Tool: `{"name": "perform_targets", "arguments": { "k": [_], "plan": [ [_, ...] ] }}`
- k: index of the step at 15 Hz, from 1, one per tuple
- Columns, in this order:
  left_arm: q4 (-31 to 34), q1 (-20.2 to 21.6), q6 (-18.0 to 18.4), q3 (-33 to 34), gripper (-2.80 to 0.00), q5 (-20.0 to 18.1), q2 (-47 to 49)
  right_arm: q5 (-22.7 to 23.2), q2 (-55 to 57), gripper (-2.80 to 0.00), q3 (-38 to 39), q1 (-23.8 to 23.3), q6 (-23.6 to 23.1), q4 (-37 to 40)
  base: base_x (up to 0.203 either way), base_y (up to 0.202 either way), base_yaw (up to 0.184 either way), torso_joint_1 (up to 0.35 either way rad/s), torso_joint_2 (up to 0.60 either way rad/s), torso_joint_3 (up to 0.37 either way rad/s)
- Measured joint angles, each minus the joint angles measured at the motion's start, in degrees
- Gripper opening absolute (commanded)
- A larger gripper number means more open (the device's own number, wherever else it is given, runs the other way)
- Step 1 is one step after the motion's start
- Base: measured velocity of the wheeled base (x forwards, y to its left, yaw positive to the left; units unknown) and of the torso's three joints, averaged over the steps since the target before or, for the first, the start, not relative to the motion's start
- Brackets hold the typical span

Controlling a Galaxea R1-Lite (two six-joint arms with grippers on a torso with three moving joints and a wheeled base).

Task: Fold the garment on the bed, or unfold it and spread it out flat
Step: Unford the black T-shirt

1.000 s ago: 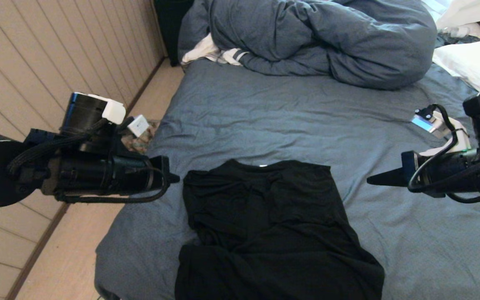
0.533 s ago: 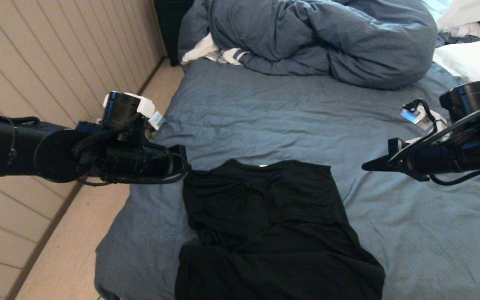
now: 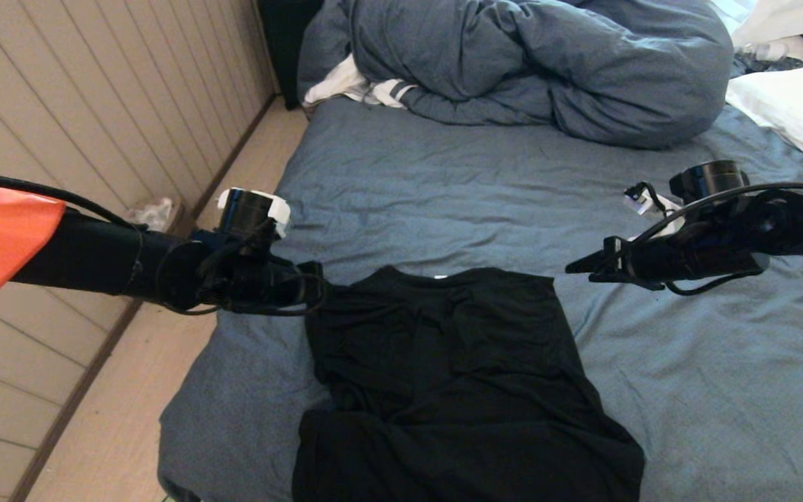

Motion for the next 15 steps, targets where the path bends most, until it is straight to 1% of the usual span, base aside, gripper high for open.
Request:
{"name": "perform_targets", "arguments": {
  "k": [2,3,5,6,12,15],
  "plan": [
    [-2.5,1.1,1.9,-1.2,0.00,1.9,2.9,-0.1,2.2,0.00,-1.7,0.1,-0.2,-0.1,0.000,0.000,0.000,0.000,0.00,0.000],
    [-3.6,1.4,2.2,-2.0,0.00,3.2,4.4,0.0,3.4,0.00,-2.7,0.1,-0.6,-0.2,0.000,0.000,0.000,0.000,0.00,0.000],
    [-6.3,2.8,2.8,-3.9,0.00,7.0,7.5,-0.1,4.9,0.00,-3.1,0.2,-2.4,-0.2,0.000,0.000,0.000,0.000,0.00,0.000],
    [-7.2,3.7,3.2,-4.6,0.00,8.0,8.8,0.2,5.4,0.00,-3.2,0.2,-2.9,-0.4,0.000,0.000,0.000,0.000,0.00,0.000],
    [-7.6,4.0,2.4,-6.0,0.00,8.2,12.2,0.2,7.4,0.00,-3.7,0.2,-2.9,-0.5,0.000,0.000,0.000,0.000,0.00,0.000],
    [-7.6,2.5,2.4,-5.6,0.00,8.5,12.3,0.1,7.9,0.00,-4.0,0.2,-2.4,-0.5,0.000,0.000,0.000,0.000,0.00,0.000]
  ]
}}
